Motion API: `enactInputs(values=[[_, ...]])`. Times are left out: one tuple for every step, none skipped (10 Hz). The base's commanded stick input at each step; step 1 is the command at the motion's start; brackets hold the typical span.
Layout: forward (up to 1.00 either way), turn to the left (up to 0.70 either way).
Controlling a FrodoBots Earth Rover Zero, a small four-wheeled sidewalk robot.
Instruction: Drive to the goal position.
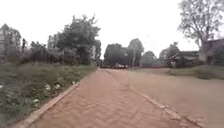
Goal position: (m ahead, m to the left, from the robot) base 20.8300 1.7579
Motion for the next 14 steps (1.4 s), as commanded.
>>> enactInputs(values=[[0.7,0.29],[0.7,0.09],[0.7,0.0],[0.7,0.0],[0.7,0.0],[0.7,0.0],[0.7,0.0],[0.7,0.0],[0.7,0.0],[0.7,0.0],[0.7,0.0],[0.7,0.0],[0.7,0.0],[0.7,0.0]])
